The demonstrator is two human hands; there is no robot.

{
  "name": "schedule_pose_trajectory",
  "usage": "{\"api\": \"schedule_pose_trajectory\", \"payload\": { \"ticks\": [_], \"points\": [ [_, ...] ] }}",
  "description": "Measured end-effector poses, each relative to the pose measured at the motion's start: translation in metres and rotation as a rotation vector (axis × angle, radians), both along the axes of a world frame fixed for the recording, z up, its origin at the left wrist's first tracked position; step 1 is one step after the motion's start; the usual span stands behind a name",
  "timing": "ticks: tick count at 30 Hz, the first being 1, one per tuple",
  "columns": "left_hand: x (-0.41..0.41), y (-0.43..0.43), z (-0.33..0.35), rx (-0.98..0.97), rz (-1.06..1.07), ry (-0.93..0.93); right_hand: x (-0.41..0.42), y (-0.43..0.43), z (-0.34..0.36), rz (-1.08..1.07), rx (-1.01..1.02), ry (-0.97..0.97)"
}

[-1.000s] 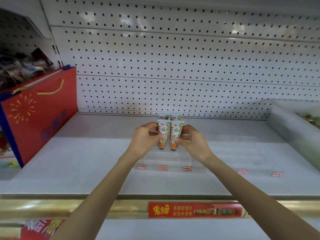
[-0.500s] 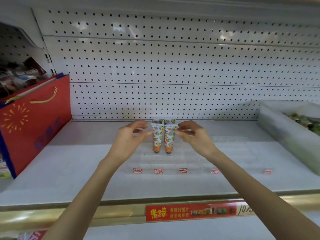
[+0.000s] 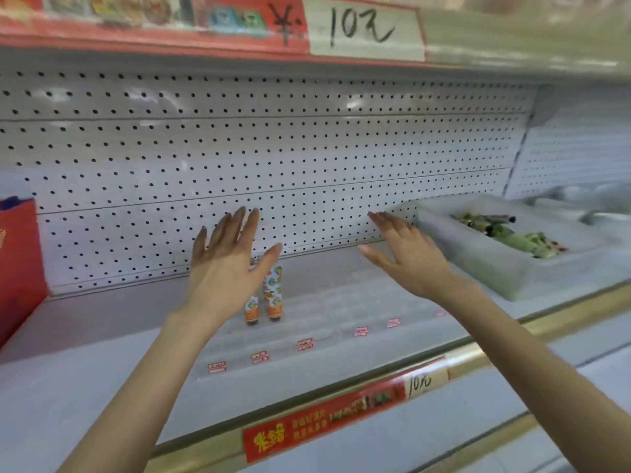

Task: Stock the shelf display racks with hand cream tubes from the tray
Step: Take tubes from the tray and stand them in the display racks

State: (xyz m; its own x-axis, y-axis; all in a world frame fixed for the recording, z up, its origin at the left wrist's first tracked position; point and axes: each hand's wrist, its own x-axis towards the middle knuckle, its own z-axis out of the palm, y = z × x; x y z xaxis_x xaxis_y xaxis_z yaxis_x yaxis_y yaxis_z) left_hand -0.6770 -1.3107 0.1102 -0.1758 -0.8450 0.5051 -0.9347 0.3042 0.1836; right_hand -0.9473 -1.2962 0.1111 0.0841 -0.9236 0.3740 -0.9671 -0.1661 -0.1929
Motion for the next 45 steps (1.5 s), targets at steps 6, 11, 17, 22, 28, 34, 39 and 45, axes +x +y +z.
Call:
{"api": "schedule_pose_trajectory", "payload": {
  "ticks": [6,11,17,22,28,34,39,45],
  "points": [
    [-0.051,-0.003,0.002,0.112,-0.03,-0.086,-0.058,0.011,-0.005,-0.142,0.055,0.148],
    [-0.101,-0.004,0.004,0.128,-0.058,-0.105,-0.112,0.009,-0.005,-0.185,0.096,0.148],
    [-0.18,-0.006,-0.001,0.135,-0.026,-0.098,-0.187,0.008,-0.003,-0.181,0.129,0.184],
    [-0.236,-0.003,-0.011,0.171,0.016,-0.098,-0.247,0.012,-0.001,-0.176,0.151,0.186],
    [-0.292,0.006,-0.022,0.232,-0.001,-0.042,-0.303,0.014,-0.003,-0.149,0.207,0.125],
    [-0.321,-0.006,-0.016,0.236,-0.006,-0.078,-0.33,-0.003,-0.002,-0.15,0.237,0.094],
    [-0.325,-0.029,-0.012,0.257,-0.013,-0.104,-0.34,-0.028,-0.002,-0.167,0.226,0.106],
    [-0.341,-0.057,-0.01,0.311,-0.068,-0.073,-0.351,-0.052,-0.006,-0.157,0.257,0.036]
  ]
}}
